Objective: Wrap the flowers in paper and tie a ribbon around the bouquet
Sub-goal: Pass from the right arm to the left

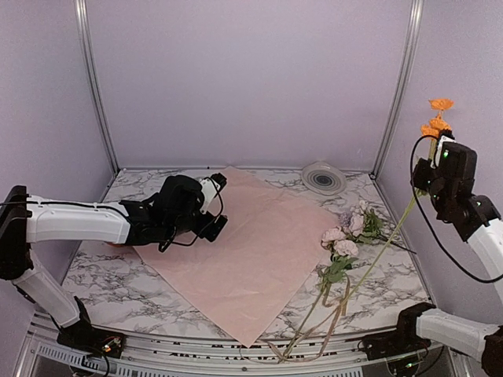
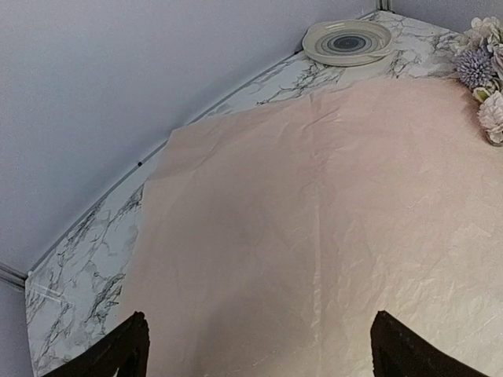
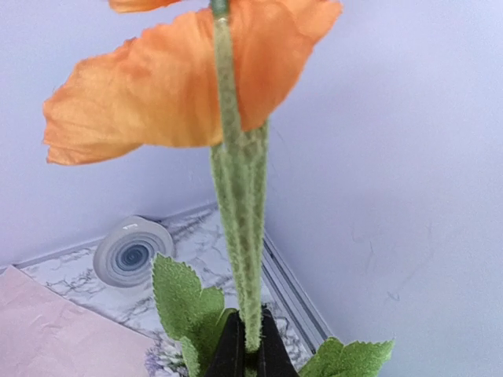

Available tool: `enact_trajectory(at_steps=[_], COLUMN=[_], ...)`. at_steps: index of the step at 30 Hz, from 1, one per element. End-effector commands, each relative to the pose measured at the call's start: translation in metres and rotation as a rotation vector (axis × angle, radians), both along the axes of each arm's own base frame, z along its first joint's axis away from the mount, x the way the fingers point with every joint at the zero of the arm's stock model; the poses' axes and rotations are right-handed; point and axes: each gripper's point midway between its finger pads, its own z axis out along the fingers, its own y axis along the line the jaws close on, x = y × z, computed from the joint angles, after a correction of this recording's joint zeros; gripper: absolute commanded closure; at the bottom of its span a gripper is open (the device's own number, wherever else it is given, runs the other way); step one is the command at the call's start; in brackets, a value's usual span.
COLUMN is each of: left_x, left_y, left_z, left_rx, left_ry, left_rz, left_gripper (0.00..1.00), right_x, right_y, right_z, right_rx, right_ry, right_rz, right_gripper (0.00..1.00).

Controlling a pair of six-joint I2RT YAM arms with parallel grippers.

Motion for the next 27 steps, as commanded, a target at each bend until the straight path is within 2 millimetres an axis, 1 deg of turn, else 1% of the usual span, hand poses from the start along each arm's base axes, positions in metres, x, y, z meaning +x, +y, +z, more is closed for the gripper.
enact_trajectory(at_steps=[1,4,5,6,8,9,10,13,14,15,16,19,21,23,24,26,27], left_x=[-0.005,-0.007,-0.007,-0.007,-0.008,-0.008,-0.009,-0.011,-0.013,-0.015,-0.019,-0.044,-0.065,-0.087,-0.093,-0.099,-0.097], left_y=[-0.002,-0.004,-0.005,-0.006,-0.007,-0.008,-0.008,-0.011,-0.014,-0.019,-0.027,-0.056,-0.074,-0.086,-0.091,-0.096,-0.099], left_z=[0.023,0.027,0.028,0.029,0.031,0.032,0.033,0.035,0.035,0.039,0.045,0.063,0.081,0.092,0.100,0.111,0.109], left_rx=[-0.058,-0.074,-0.080,-0.083,-0.086,-0.088,-0.091,-0.101,-0.106,-0.132,-0.172,-0.315,-0.446,-0.563,-0.620,-0.709,-0.718], left_ry=[-0.022,-0.025,-0.025,-0.026,-0.029,-0.031,-0.032,-0.030,-0.026,-0.023,-0.022,0.019,0.051,0.077,0.075,0.060,0.064], left_rz=[-0.014,-0.025,-0.026,-0.026,-0.030,-0.032,-0.035,-0.049,-0.060,-0.085,-0.120,-0.299,-0.431,-0.559,-0.604,-0.647,-0.646], left_gripper=[0.01,0.01,0.02,0.02,0.02,0.02,0.02,0.02,0.02,0.03,0.03,0.05,0.05,0.05,0.05,0.05,0.05], right_x=[0.014,0.017,0.016,0.015,0.014,0.014,0.014,0.003,0.001,0.002,0.003,0.008,0.010,0.009,0.007,0.005,0.004], right_y=[0.030,0.047,0.053,0.061,0.080,0.093,0.104,0.154,0.171,0.186,0.206,0.256,0.281,0.305,0.317,0.341,0.353], right_z=[0.102,0.144,0.156,0.166,0.179,0.181,0.182,0.193,0.193,0.192,0.186,0.169,0.161,0.155,0.153,0.146,0.142], right_rx=[-0.266,-0.402,-0.450,-0.501,-0.595,-0.606,-0.577,-0.437,-0.361,-0.247,-0.167,0.056,0.181,0.267,0.288,0.312,0.317], right_ry=[-0.197,-0.261,-0.290,-0.326,-0.390,-0.408,-0.430,-0.538,-0.558,-0.573,-0.575,-0.537,-0.517,-0.520,-0.527,-0.518,-0.503], right_rz=[0.124,0.157,0.165,0.177,0.219,0.275,0.345,0.654,0.753,0.839,0.951,1.201,1.295,1.371,1.408,1.465,1.495], right_gripper=[1.00,1.00,1.00,1.00,1.00,1.00,1.00,1.00,1.00,1.00,1.00,1.00,1.00,1.00,1.00,1.00,1.00])
